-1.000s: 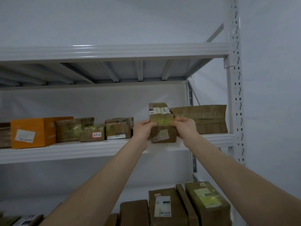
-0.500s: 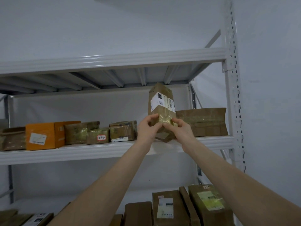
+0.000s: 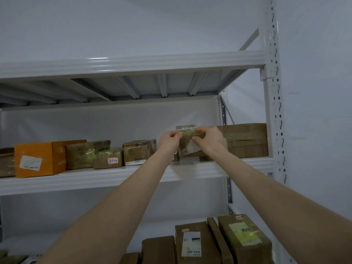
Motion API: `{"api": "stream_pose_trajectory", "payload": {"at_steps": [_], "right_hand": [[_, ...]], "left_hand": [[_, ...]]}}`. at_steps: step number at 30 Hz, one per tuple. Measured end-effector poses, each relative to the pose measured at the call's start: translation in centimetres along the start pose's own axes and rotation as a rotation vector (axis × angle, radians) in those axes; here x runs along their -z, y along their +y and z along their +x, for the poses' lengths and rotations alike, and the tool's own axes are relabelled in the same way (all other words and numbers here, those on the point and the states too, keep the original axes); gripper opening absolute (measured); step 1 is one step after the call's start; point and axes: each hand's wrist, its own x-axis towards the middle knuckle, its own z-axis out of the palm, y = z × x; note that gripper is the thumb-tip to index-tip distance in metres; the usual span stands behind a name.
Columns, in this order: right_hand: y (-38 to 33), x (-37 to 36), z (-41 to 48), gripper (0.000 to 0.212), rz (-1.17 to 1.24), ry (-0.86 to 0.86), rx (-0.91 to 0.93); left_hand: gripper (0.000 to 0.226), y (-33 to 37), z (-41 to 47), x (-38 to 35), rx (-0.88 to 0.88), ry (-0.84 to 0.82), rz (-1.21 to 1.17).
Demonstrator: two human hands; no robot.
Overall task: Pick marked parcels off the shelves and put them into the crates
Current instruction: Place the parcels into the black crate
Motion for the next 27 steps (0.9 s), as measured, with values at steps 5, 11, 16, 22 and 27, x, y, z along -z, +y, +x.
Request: {"api": "stream_pose_trajectory", "payload": {"at_steps": [5, 11, 16, 22, 27], "right_hand": [[0.7, -1.0, 0.4, 0.037, -0.334, -0.055, 0.123], [0.9, -3.7, 0.3, 0.044, -0.677, -0.036, 0.238], [0.6, -5.1, -0.4, 0.05, -0.672, -0.018, 0.329], [1.2, -6.3, -0.3, 0.06, -0.696, -0.095, 0.271], [1.1, -7.0, -1.4, 0.039, -0.526, 0.121, 0.361]], "left_hand": [[0.033, -1.1, 0.4, -0.4, 0.004, -0.148, 0.128], [0.044, -1.8, 2.9, 1.8, -0.326, -0.012, 0.668], [0.046, -3.9, 3.5, 2.2, -0.362, -0.154, 1.109], [0.033, -5.3, 3.4, 1.8, -0.394, -0.229, 1.322], [0.039, -4.7, 2.1, 3.3, -0.437, -0.107, 1.083]]}}
